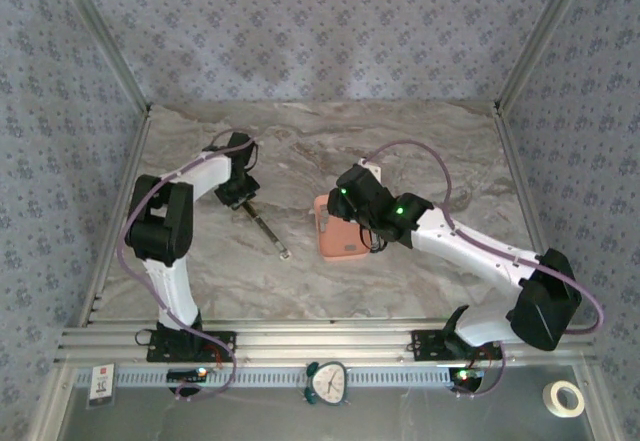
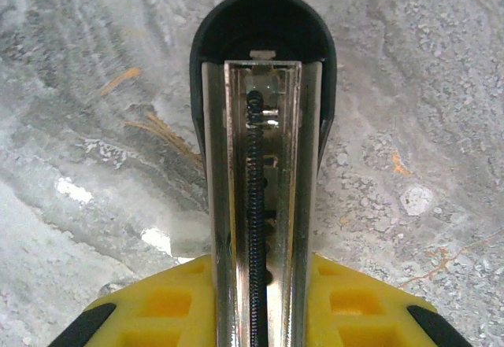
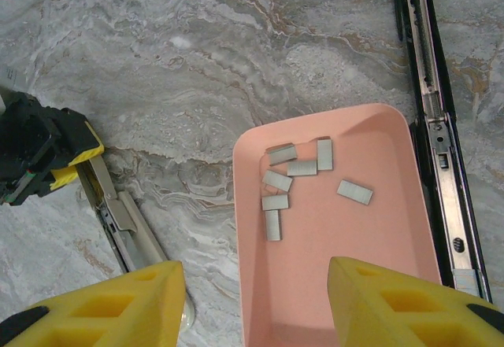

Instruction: Load the staples into the stapler

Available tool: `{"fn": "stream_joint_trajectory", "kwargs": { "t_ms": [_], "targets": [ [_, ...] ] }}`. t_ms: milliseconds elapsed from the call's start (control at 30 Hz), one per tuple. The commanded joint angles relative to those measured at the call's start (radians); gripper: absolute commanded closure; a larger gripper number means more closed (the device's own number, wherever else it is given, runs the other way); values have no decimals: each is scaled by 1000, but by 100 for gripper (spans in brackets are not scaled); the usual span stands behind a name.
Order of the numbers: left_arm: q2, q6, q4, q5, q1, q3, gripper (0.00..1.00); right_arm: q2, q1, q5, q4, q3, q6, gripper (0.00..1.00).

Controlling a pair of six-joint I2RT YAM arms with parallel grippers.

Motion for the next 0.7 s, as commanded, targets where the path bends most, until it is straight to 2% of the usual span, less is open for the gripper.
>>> {"fn": "stream_joint_trajectory", "kwargs": {
  "t_ms": [0,167,300,433,667],
  "targets": [
    [-52,-64,9,-14,8,-11,88,13,7,1,3,18,-11,48],
    [-58,-57,9,-17,8,-11,78,16,7,-1,7,17,-12,48],
    [-65,-33,9,-13,8,-5,62,16,9,3,-9,29,-25,47],
    [-91,2,3,-12,9,11,50,23,17,0,-15,45,-46,47],
    [-158,72,-25,-2,27,33,33,151,54,-71,-37,170,-111,46]
  ]
}}
